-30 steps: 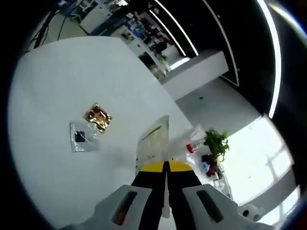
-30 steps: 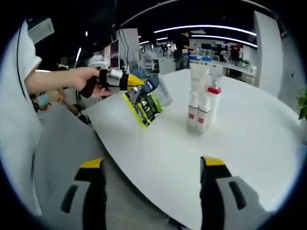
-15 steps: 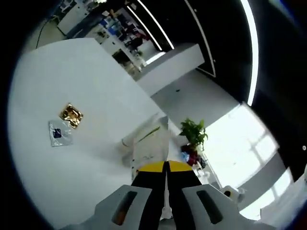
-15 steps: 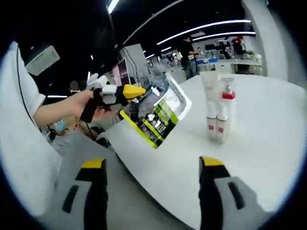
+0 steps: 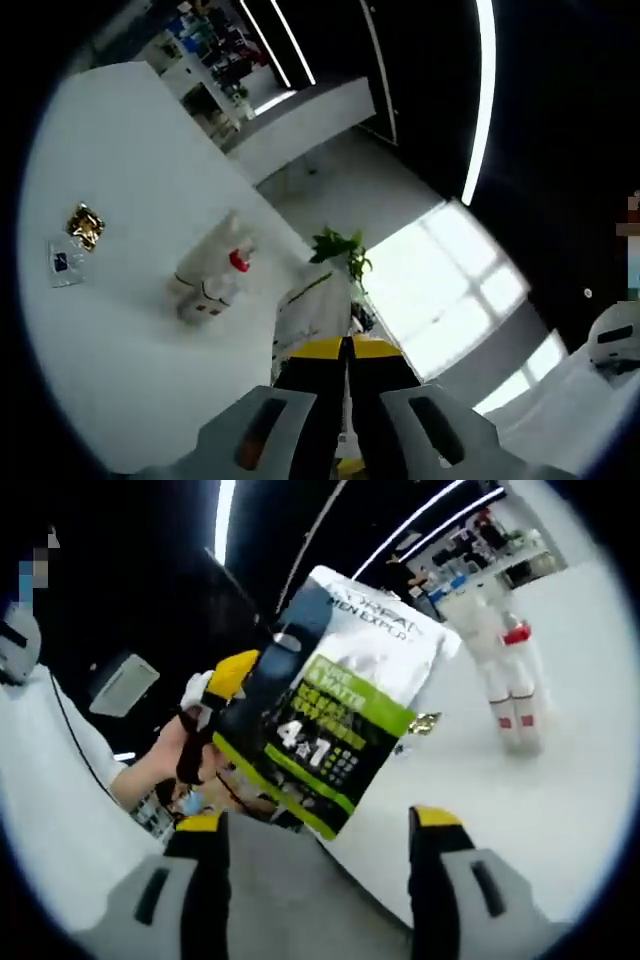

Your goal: Arrange the skincare products in the storage area until every visible bottle or jar stands upright without overlapping.

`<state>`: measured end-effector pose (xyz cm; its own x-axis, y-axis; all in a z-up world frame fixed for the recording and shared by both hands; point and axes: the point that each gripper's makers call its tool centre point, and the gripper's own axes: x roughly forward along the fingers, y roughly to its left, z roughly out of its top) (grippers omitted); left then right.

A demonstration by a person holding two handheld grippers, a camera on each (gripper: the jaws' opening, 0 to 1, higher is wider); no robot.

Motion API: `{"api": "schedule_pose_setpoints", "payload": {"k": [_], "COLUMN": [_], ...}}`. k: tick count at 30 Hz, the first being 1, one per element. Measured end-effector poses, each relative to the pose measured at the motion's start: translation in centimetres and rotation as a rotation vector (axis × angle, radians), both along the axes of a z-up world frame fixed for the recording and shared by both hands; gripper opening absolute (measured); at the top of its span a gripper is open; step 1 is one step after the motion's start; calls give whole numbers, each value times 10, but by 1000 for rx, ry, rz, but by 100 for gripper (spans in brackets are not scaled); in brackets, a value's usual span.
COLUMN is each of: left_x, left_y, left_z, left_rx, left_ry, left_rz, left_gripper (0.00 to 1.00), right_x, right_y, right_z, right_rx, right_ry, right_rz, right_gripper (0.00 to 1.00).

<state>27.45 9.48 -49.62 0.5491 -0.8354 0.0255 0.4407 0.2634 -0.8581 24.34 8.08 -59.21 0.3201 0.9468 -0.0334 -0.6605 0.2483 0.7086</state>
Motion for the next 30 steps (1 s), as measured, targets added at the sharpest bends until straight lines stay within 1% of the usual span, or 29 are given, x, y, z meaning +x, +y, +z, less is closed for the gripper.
{"api": "schedule_pose_setpoints", "payload": {"k": [1, 2, 4, 5, 6, 7, 8, 9, 10, 11, 12, 13, 14, 15, 16, 17, 18, 19, 20, 21, 22, 23, 24, 27, 29, 30], "left_x": [-2, -3, -4, -4, -4, -2, -1, 5, 9, 10, 11, 10, 9, 9, 7, 6, 6, 6, 5, 2, 2, 1, 0, -3, -6, -7], "left_y": [-2, -3, -5, -6, -6, -3, 0, 6, 11, 14, 17, 18, 17, 17, 16, 15, 15, 15, 14, 13, 13, 13, 14, 16, 17, 18], "left_z": [1, 2, 3, 2, 1, 6, 6, 13, 7, 8, 7, 8, 8, 4, -4, -9, -13, -18, -20, -21, -23, -24, -25, -28, -32, -34], "left_rx": [-8, -22, -44, -43, -38, -71, -78, -117, -75, -71, -80, -85, -73, -44, 11, 39, 66, 109, 132, 149, 163, 177, 189, 233, 250, 250], "left_ry": [0, 3, 12, 13, 15, -4, 14, 8, 0, -13, 1, 4, -9, -21, -26, -24, -28, -48, -64, -73, -76, -81, -86, -115, -111, -103], "left_rz": [-8, -17, -22, -23, -22, -9, -5, 38, 60, 56, 51, 43, 37, 36, 26, 16, 14, 18, 12, -2, -6, -11, -19, -49, -73, -86], "left_gripper": [0, 0, 0, 0, 0, 0, 0, 0, 0, 0, 0, 0, 0, 0, 0, 0, 0, 0, 0, 2, 8, 18, 24, 38, 49, 52], "right_x": [1, 3, 7, 7, 5, 8, 5, 0, -5, -6, -7, -8, -8, -8, -9, -8, -8, -8, -9, -10, -12, -15, -17, -23, -29, -31], "right_y": [1, 1, -1, -1, -3, -5, -7, -9, -12, -13, -13, -14, -15, -15, -15, -15, -15, -15, -14, -13, -12, -10, -9, -6, -3, -2], "right_z": [3, 8, 17, 21, 29, 22, 24, 26, 38, 35, 35, 36, 35, 35, 36, 36, 37, 38, 40, 43, 45, 47, 49, 54, 60, 65], "right_rx": [24, 76, 158, 186, 234, 212, 217, 225, 284, 244, 230, 226, 220, 220, 219, 202, 197, 196, 195, 188, 182, 174, 170, 136, 120, 121], "right_ry": [8, 27, 55, 66, 79, 132, 99, 84, 72, 55, 40, 54, 59, 70, 68, 44, 34, 33, 29, 18, 5, -7, -10, -56, -87, -108], "right_rz": [-2, -9, -22, -21, -10, -38, -25, -3, 14, -4, -5, -6, -6, -1, 0, -8, -9, -5, 2, 12, 24, 51, 71, 132, 180, 203], "right_gripper": [73, 71, 60, 51, 36, 32, 23, 7, 2, 1, 1, 1, 1, 1, 1, 1, 1, 1, 1, 1, 1, 1, 1, 1, 1, 1]}}
